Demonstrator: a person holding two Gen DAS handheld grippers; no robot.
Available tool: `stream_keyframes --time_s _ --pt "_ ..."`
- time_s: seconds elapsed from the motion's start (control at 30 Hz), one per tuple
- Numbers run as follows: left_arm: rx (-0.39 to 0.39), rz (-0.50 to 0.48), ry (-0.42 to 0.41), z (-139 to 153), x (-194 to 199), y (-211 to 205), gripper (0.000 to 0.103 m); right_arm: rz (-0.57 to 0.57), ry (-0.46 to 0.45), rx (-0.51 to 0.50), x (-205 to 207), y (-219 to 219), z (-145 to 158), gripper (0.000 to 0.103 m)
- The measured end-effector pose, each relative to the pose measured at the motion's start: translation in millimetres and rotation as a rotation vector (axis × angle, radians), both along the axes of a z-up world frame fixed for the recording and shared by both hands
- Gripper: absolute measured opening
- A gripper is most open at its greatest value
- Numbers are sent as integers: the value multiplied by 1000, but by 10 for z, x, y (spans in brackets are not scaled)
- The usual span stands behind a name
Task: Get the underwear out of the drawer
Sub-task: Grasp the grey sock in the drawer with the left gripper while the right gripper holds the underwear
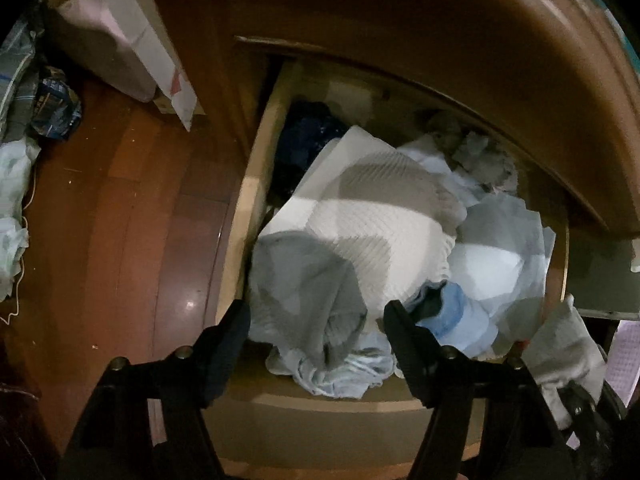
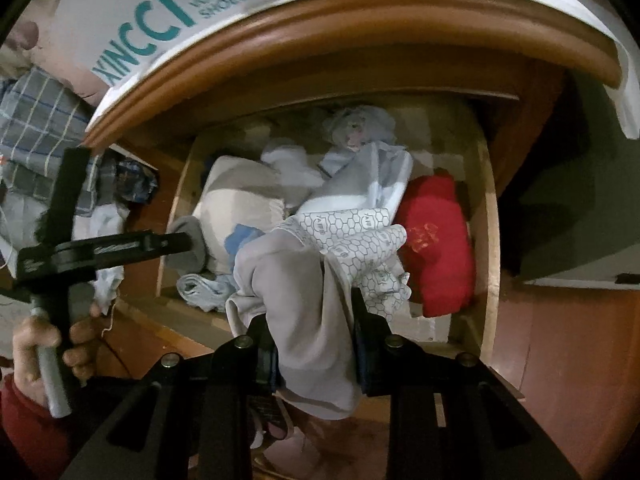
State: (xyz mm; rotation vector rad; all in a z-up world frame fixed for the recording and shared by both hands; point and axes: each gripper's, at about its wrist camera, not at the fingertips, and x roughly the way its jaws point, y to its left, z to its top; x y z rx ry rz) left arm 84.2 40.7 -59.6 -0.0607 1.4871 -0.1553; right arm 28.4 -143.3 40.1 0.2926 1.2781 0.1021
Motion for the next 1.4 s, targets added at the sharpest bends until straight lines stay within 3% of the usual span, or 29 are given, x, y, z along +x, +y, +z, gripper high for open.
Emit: stream_keyframes --time_s 0.23,0.4,0.63,0.77,0.93,1.4 --pt "62 -76 -15 -88 -11 -236 71 0 5 17 -17 -20 15 25" --pt "88 -70 3 -184 -2 -230 71 5 3 24 -25 -20 32 26" --pt "99 -41 16 -254 39 -93 50 19 3 29 -16 5 19 26" --pt "66 -42 9 -272 40 -58 38 15 4 26 -10 0 11 26" --pt "31 -41 -7 -174 16 50 32 17 6 23 -4 15 -1 26" --pt "-70 -116 -123 403 -172 103 32 9 -27 3 17 19 -5 26"
